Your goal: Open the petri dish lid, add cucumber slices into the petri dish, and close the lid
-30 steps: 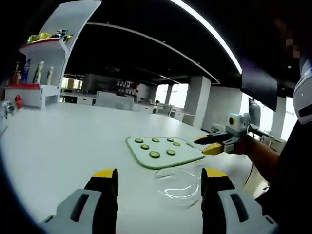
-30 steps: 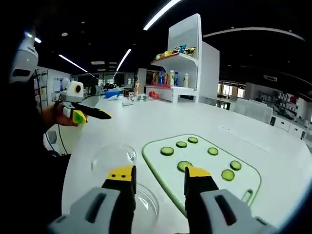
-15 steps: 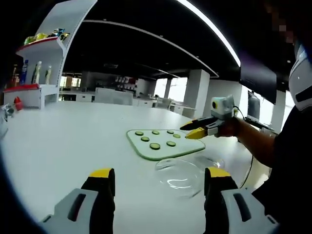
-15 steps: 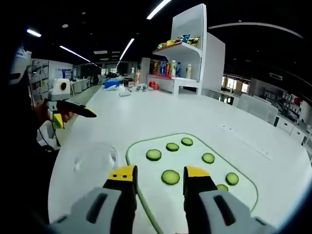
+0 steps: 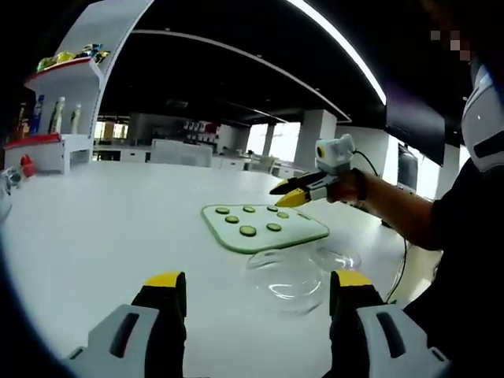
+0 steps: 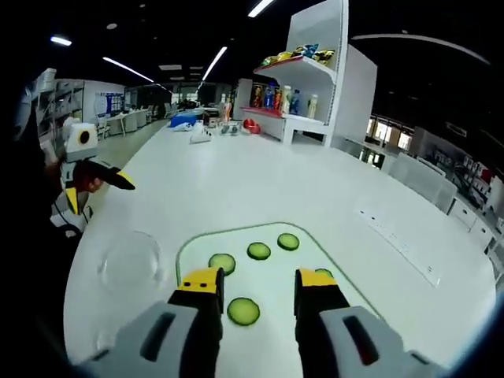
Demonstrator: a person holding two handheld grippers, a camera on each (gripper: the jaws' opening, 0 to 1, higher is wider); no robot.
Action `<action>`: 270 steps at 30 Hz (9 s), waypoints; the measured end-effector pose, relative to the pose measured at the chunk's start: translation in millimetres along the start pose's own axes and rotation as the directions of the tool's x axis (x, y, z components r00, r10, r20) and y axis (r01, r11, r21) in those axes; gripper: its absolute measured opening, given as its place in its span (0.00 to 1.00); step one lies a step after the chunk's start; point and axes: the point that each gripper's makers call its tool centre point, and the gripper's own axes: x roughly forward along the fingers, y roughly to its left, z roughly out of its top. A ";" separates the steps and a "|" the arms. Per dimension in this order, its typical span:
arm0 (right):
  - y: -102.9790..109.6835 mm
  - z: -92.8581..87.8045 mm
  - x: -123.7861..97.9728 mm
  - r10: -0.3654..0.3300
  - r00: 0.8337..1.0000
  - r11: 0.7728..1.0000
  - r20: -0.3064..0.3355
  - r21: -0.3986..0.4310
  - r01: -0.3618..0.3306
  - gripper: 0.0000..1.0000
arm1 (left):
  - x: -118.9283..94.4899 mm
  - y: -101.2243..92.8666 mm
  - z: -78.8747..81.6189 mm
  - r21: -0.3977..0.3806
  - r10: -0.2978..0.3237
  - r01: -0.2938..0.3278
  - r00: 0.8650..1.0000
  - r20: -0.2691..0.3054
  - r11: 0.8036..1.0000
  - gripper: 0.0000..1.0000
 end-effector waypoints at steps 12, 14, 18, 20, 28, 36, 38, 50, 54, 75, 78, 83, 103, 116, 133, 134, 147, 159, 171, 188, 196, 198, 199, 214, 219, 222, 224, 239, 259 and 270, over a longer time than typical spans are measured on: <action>0.3 4.4 33.4 0.052 0.994 0.997 -0.094 -0.056 -0.057 0.32 | -6.9 9.2 -5.4 -0.013 0.011 -0.011 1.000 -0.003 1.000 0.74; -0.9 4.9 38.6 0.057 0.993 0.996 -0.104 -0.058 -0.063 0.31 | -7.8 9.9 -6.7 -0.016 0.010 -0.010 1.000 -0.004 1.000 0.74; -2.5 3.3 52.1 0.077 0.987 0.994 -0.141 -0.061 -0.086 0.31 | -9.7 11.6 -8.3 -0.016 0.009 -0.009 1.000 -0.007 1.000 0.74; -2.3 3.2 58.0 0.090 0.984 0.994 -0.153 -0.055 -0.099 0.31 | -10.8 13.1 -8.3 -0.018 0.010 -0.010 1.000 -0.006 1.000 0.74; -29.8 6.6 82.6 0.104 0.976 0.993 -0.190 -0.040 -0.114 0.28 | -13.2 17.1 -9.9 -0.021 0.009 -0.009 1.000 -0.004 1.000 0.73; -35.3 2.5 103.8 0.144 0.948 0.985 -0.285 -0.051 -0.166 0.28 | -15.4 18.6 -12.3 -0.016 0.005 -0.006 1.000 -0.007 1.000 0.74; -40.0 2.0 108.9 0.147 0.943 0.985 -0.298 -0.047 -0.168 0.28 | -16.5 21.0 -13.8 -0.018 0.009 -0.009 1.000 -0.009 1.000 0.74; -39.0 -8.6 126.2 0.176 0.908 0.983 -0.381 0.012 -0.185 0.27 | -20.1 30.0 -17.9 -0.029 0.017 -0.018 1.000 -0.011 0.999 0.73; -39.5 -11.3 128.3 0.176 0.901 0.982 -0.398 0.010 -0.187 0.27 | -19.8 31.6 -17.6 -0.031 0.015 -0.015 1.000 -0.009 0.999 0.73; -26.6 -14.1 119.9 0.184 0.899 0.983 -0.398 0.066 -0.172 0.19 | -23.9 35.9 -23.5 -0.042 0.022 -0.022 1.000 -0.011 0.999 0.73; -23.0 -13.2 117.1 0.186 0.900 0.982 -0.395 0.071 -0.172 0.19 | -23.8 34.8 -24.5 -0.042 0.018 -0.019 1.000 -0.014 0.999 0.73; -27.9 -13.2 120.9 0.189 0.898 0.982 -0.398 0.061 -0.180 0.19 | -23.8 34.2 -25.0 -0.043 0.018 -0.018 1.000 -0.015 0.999 0.73; -27.0 -3.6 97.5 0.181 0.910 0.983 -0.373 0.030 -0.183 0.19 | -26.0 24.6 -23.1 -0.026 0.006 -0.007 1.000 -0.019 1.000 0.73; -9.4 -7.0 47.1 0.177 0.923 0.983 -0.342 0.020 -0.181 0.19 | -21.9 6.9 -18.1 0.003 -0.011 0.011 1.000 -0.026 1.000 0.73; 8.4 -26.0 -18.8 0.186 0.940 0.982 -0.287 0.044 -0.181 0.19 | -14.5 -12.6 -12.8 0.040 -0.028 0.030 0.999 -0.046 0.999 0.73; 15.5 -27.5 -24.3 0.186 0.941 0.982 -0.282 0.045 -0.181 0.19 | -14.2 -13.1 -12.5 0.041 -0.028 0.030 0.999 -0.046 0.999 0.73; 63.7 -40.6 -60.9 0.192 0.947 0.981 -0.259 0.032 -0.190 0.18 | -8.4 -18.7 -8.7 0.053 -0.034 0.036 0.998 -0.054 0.998 0.73; 111.0 -53.4 -80.0 0.228 0.942 0.972 -0.247 0.004 -0.234 0.18 | -5.9 -18.8 -9.9 0.055 -0.037 0.041 0.997 -0.067 0.998 0.73; 129.4 -75.4 -80.0 0.242 0.936 0.970 -0.256 0.032 -0.242 0.19 | -2.0 -21.3 -12.1 0.058 -0.047 0.052 0.996 -0.079 0.997 0.72; 133.6 -76.1 -83.1 0.254 0.931 0.966 -0.261 0.022 -0.257 0.29 | -0.4 -18.8 -13.3 0.057 -0.048 0.052 0.995 -0.083 0.997 0.72; 130.4 -66.9 -88.6 0.235 0.946 0.970 -0.223 -0.003 -0.241 0.31 | 1.5 -17.5 -15.6 0.058 -0.054 0.059 0.995 -0.088 0.997 0.72; 131.2 -65.6 -88.2 0.236 0.947 0.970 -0.216 -0.010 -0.244 0.31 | 2.0 -17.1 -15.5 0.059 -0.056 0.062 0.995 -0.087 0.996 0.72; 131.6 -65.0 -87.9 0.238 0.947 0.969 -0.214 -0.012 -0.246 0.32 | 2.1 -17.0 -15.5 0.060 -0.057 0.063 0.995 -0.086 0.996 0.72; 135.7 -44.6 -72.6 0.249 0.965 0.967 -0.084 -0.038 -0.253 0.46 | 5.0 -26.8 -16.5 0.154 -0.230 0.244 0.967 -0.107 0.957 0.72; 137.6 -46.8 -66.4 0.253 0.964 0.965 -0.078 -0.046 -0.257 0.48 | 8.2 -32.4 -24.2 0.143 -0.337 0.355 0.932 -0.133 0.924 0.72; 138.6 -46.6 -63.3 0.262 0.962 0.963 -0.072 -0.053 -0.266 0.49 | 10.1 -30.8 -27.2 0.154 -0.351 0.373 0.924 -0.150 0.915 0.72; 139.1 -45.7 -59.6 0.267 0.962 0.962 -0.060 -0.048 -0.270 0.50 | 11.1 -29.8 -26.7 0.159 -0.363 0.386 0.919 -0.154 0.909 0.72; 153.2 -41.6 -26.3 0.343 0.939 0.934 -0.036 -0.096 -0.345 0.54 | 31.3 -23.8 -24.6 0.211 -0.444 0.475 0.878 -0.178 0.854 0.71; 170.7 -40.7 -9.7 0.400 0.915 0.902 -0.059 -0.154 -0.404 0.54 | 53.7 -30.7 -45.2 0.255 -0.487 0.553 0.828 -0.279 0.793 0.68; 169.0 -44.9 -2.3 0.410 0.911 0.896 -0.054 -0.163 -0.413 0.54 | 64.4 -31.1 -48.1 0.288 -0.481 0.556 0.826 -0.294 0.780 0.59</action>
